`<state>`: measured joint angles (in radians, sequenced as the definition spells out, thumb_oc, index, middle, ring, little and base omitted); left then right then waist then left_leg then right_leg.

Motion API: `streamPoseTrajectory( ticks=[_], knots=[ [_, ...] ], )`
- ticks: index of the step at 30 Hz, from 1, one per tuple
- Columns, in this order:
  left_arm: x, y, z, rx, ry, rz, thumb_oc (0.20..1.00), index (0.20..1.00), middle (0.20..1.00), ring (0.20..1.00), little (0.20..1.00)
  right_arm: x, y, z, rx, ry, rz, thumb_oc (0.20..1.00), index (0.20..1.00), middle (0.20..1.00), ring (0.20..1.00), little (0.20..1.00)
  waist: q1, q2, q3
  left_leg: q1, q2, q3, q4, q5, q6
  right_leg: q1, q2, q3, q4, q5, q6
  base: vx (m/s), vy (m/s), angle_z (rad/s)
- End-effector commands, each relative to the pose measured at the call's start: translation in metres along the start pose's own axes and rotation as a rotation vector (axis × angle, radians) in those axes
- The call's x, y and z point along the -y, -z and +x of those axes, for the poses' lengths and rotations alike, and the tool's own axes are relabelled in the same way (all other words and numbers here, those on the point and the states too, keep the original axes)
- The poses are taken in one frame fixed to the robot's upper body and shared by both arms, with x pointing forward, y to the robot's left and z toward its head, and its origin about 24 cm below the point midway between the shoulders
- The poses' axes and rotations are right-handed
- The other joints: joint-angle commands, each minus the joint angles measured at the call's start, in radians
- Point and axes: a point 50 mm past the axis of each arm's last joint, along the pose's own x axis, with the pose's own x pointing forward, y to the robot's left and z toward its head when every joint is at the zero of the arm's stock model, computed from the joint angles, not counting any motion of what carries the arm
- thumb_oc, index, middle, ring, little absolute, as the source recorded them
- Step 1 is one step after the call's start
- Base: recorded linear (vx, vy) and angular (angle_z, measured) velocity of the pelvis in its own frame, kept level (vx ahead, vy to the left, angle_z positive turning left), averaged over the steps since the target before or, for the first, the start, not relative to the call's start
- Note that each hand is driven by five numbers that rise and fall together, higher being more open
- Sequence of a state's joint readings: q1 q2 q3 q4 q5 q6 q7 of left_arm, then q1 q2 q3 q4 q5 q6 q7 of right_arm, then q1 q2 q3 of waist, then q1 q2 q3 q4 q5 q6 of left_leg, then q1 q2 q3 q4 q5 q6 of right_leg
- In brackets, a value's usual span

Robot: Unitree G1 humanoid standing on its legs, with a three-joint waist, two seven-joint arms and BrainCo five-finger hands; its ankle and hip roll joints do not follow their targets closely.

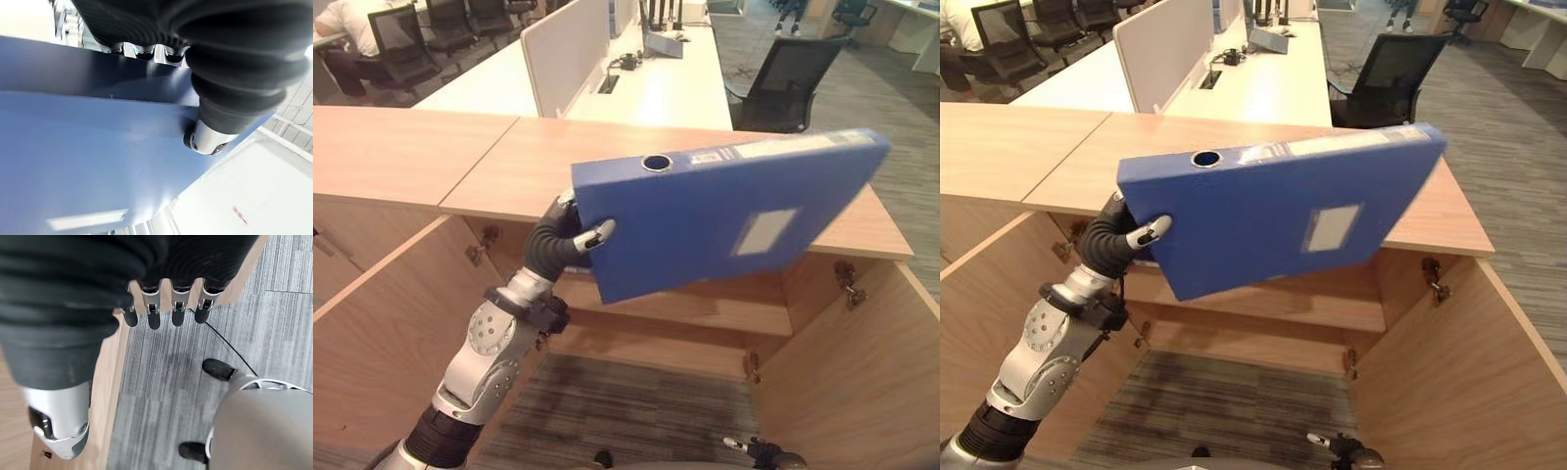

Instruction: Put the empty folder in the office cabinet

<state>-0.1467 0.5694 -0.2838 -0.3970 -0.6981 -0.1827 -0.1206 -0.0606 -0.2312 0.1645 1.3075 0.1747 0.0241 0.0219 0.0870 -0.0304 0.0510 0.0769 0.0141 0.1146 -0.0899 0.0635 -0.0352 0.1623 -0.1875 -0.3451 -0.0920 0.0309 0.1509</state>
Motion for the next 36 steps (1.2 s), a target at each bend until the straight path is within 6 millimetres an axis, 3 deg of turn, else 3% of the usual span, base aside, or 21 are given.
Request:
streamPoseTrajectory(
  ticks=[1,9,16,21,24,25,27,30,32,36],
  knots=[
    [0.008,-0.028,0.014,0.129,0.108,-0.073,0.200,0.200,0.200,0.200,0.200,-0.008,-0.019,0.002,0.030,-0.021,-0.074,1.000,1.000,1.000,1.000,1.000,-0.008,-0.051,-0.013,-0.005,0.016,-0.020,0.003,-0.115,-0.021,0.002,-0.093,-0.035,0.005,0.054,0.080,0.00,0.000,0.00],
    [0.014,-0.018,0.019,0.041,0.190,-0.232,0.200,0.200,0.200,0.200,0.200,-0.006,-0.018,0.002,0.011,-0.016,-0.090,1.000,1.000,1.000,1.000,1.000,-0.011,-0.049,-0.012,-0.004,0.013,-0.025,0.003,-0.115,-0.017,0.004,-0.093,-0.037,0.005,0.055,0.081,0.00,0.000,0.00],
    [0.000,-0.007,0.004,-0.068,0.141,-0.142,0.200,0.200,0.200,0.200,0.200,-0.005,-0.015,0.002,0.002,-0.017,-0.093,1.000,1.000,1.000,1.000,1.000,-0.003,-0.049,-0.010,-0.005,0.012,-0.028,0.003,-0.113,-0.017,0.004,-0.092,-0.037,0.005,0.055,0.080,0.00,0.000,0.00],
    [-0.023,0.007,-0.029,-0.253,0.060,0.001,0.200,0.200,0.200,0.200,0.200,0.000,-0.016,0.002,0.000,-0.014,-0.072,1.000,1.000,1.000,1.000,1.000,0.011,-0.047,-0.010,-0.006,0.013,-0.028,0.003,-0.112,-0.018,0.004,-0.091,-0.036,0.005,0.055,0.080,0.00,0.000,0.01],
    [-0.038,0.021,-0.061,-0.391,-0.048,0.095,0.200,0.200,0.200,0.200,0.200,0.002,-0.021,0.002,0.019,-0.010,-0.014,1.000,1.000,1.000,1.000,1.000,0.023,-0.047,-0.007,0.000,0.016,-0.027,0.003,-0.113,-0.019,0.008,-0.089,-0.036,0.005,0.053,0.078,0.00,0.000,0.00],
    [-0.038,0.021,-0.061,-0.391,-0.048,0.095,0.200,0.200,0.200,0.200,0.200,0.002,-0.021,0.002,0.020,-0.010,-0.014,1.000,1.000,1.000,1.000,1.000,0.021,-0.048,-0.009,-0.004,0.014,-0.028,0.003,-0.111,-0.018,0.005,-0.090,-0.036,0.005,0.055,0.078,0.00,0.000,0.00],
    [-0.048,0.032,-0.081,-0.481,-0.119,0.181,0.200,0.200,0.200,0.200,0.200,0.004,-0.032,0.002,0.060,-0.003,0.053,1.000,1.000,1.000,1.000,1.000,0.028,-0.046,-0.005,-0.002,0.015,-0.029,0.003,-0.113,-0.018,0.006,-0.088,-0.034,0.005,0.053,0.077,0.00,0.000,0.02],
    [-0.054,0.039,-0.091,-0.538,-0.153,0.242,0.200,0.200,0.200,0.200,0.200,0.003,-0.043,0.002,0.102,-0.009,0.088,1.000,1.000,1.000,1.000,1.000,0.031,-0.047,-0.008,-0.008,0.014,-0.029,0.003,-0.110,-0.018,0.001,-0.091,-0.034,0.005,0.054,0.077,0.00,-0.002,0.01],
    [-0.064,0.049,-0.107,-0.624,-0.203,0.317,0.200,0.200,0.200,0.200,0.200,0.002,-0.060,0.000,0.173,-0.019,0.103,1.000,1.000,1.000,1.000,1.000,0.035,-0.047,-0.010,-0.008,0.016,-0.028,0.003,-0.109,-0.017,0.000,-0.092,-0.034,0.005,0.053,0.077,0.00,0.000,0.00],
    [-0.074,0.053,-0.117,-0.685,-0.242,0.436,0.200,0.200,0.200,0.200,0.200,0.005,-0.080,-0.003,0.252,0.002,0.075,1.000,1.000,1.000,1.000,1.000,0.037,-0.048,-0.010,-0.009,0.017,-0.028,0.003,-0.110,-0.016,0.000,-0.094,-0.037,0.005,0.051,0.075,0.00,0.000,0.00]
  ],
)
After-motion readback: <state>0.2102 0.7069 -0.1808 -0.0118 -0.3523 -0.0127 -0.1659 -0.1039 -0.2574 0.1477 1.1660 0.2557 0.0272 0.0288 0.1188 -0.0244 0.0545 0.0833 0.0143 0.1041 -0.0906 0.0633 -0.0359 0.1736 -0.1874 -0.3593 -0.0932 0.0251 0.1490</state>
